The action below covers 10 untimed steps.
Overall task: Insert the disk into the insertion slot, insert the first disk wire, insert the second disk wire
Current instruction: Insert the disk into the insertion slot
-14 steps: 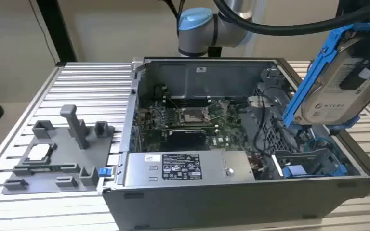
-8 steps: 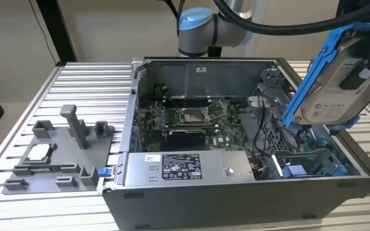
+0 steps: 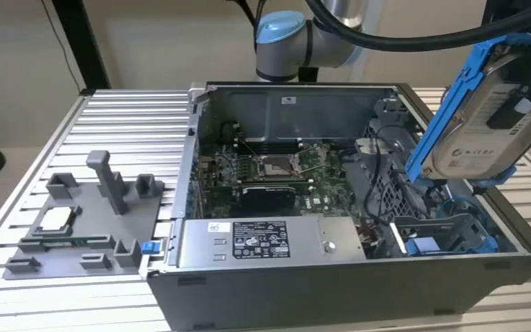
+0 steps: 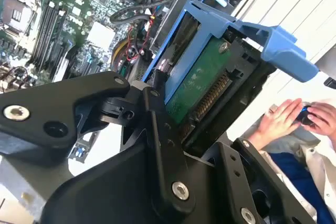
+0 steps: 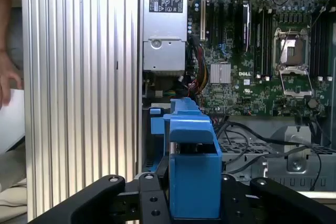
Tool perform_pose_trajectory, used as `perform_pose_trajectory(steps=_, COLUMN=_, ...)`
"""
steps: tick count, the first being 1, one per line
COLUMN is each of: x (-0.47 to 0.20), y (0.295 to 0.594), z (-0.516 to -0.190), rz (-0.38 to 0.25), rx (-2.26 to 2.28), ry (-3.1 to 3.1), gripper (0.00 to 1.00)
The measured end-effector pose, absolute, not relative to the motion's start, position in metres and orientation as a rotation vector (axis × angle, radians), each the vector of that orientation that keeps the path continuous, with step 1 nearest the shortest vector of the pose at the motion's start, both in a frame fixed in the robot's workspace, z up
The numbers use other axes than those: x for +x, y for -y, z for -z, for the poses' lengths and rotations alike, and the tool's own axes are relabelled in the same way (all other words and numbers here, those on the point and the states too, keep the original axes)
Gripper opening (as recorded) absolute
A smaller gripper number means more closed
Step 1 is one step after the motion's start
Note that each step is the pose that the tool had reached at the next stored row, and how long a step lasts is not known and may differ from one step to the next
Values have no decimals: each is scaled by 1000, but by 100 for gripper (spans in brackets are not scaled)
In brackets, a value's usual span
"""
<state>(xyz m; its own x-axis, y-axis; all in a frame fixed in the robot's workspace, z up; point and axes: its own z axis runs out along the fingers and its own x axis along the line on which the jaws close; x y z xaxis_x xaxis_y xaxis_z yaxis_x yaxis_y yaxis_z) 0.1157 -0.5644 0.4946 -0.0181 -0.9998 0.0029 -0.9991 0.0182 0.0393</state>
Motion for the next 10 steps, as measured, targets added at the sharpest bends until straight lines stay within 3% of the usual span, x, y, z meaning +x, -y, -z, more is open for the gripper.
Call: perform_pose_trajectory(steps=10, x=116, y=564, z=-490, rz=41, rx=2180, ry=2220, gripper=0)
